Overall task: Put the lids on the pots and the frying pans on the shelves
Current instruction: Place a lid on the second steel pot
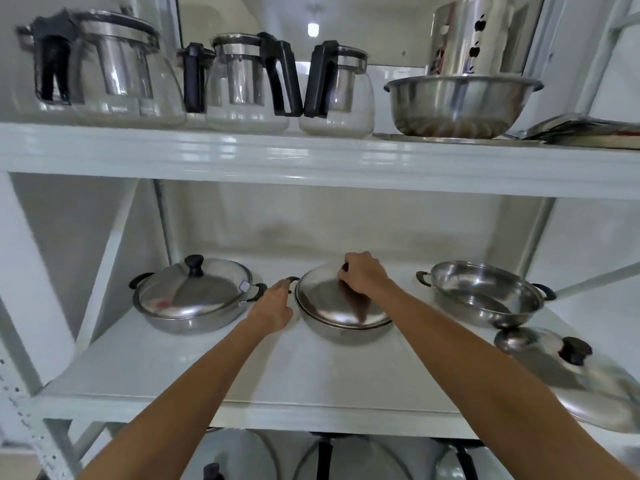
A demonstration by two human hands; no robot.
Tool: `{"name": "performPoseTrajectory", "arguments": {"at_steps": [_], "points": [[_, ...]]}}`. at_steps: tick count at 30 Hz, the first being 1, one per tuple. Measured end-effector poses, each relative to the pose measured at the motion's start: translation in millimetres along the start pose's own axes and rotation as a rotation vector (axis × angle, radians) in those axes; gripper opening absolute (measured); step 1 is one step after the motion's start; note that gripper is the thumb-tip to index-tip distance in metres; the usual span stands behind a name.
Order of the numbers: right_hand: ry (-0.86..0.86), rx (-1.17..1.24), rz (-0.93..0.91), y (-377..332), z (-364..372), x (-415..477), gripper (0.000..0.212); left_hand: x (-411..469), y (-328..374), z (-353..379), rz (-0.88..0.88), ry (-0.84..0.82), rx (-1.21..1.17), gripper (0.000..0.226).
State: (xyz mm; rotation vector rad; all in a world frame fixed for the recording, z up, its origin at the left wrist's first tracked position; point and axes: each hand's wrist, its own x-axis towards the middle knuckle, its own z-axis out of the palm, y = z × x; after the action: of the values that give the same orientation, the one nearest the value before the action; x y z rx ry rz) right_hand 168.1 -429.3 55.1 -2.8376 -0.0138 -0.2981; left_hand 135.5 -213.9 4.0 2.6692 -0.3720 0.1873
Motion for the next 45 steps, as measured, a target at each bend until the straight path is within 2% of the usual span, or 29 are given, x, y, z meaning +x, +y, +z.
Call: {"name": "performPoseTrajectory", "arguments": {"at_steps": [3, 8, 14, 18, 23, 27, 32, 40, 45], "points": [[0.018, 0.021, -0.032, 5.7, 5.1, 2.6, 0.030, 14.6, -0.1, 6.5, -0.037, -0.036, -0.026, 0.067], [-0.002, 0.006, -0.080, 9.6, 7.7, 2.9, 0.029, 18.3, 3.6, 9.8, -0.047, -0.035, 0.011, 0.056], [-0.095, -0.010, -0.130, 11.0, -0.9, 8.0, 0.027, 26.4, -11.9, 14.7, -0.140, -0.037, -0.042, 0.053], [-0.111, -0.006, -0.122, 11.1, -1.8, 7.3, 0.031, 16.9, -5.6, 9.1, -0.120, -0.051, -0.035, 0.061], [-0.181, -0.005, -0.111, 11.3, -7.4, 8.3, 0.031, 16.4, -7.6, 12.0, -0.124, -0.052, -0.032, 0.058], [-0.225, -0.008, -0.093, 8.9, -13.1, 11.8, 0.031, 18.8, -11.9, 15.8, -0.116, -0.062, -0.047, 0.067], [-0.313, -0.027, -0.070, 3.4, -24.4, 17.9, 0.025, 9.2, -5.4, 6.0, -0.089, -0.080, -0.048, 0.062], [-0.151, -0.085, -0.107, 8.6, -3.4, 7.2, 0.026, 3.0, 2.9, 5.7, -0.063, -0.052, -0.038, 0.049], [-0.094, -0.042, -0.015, 9.0, 10.7, -1.1, 0.034, -1.0, 10.9, -0.6, -0.037, -0.056, 0.041, 0.049]]}}
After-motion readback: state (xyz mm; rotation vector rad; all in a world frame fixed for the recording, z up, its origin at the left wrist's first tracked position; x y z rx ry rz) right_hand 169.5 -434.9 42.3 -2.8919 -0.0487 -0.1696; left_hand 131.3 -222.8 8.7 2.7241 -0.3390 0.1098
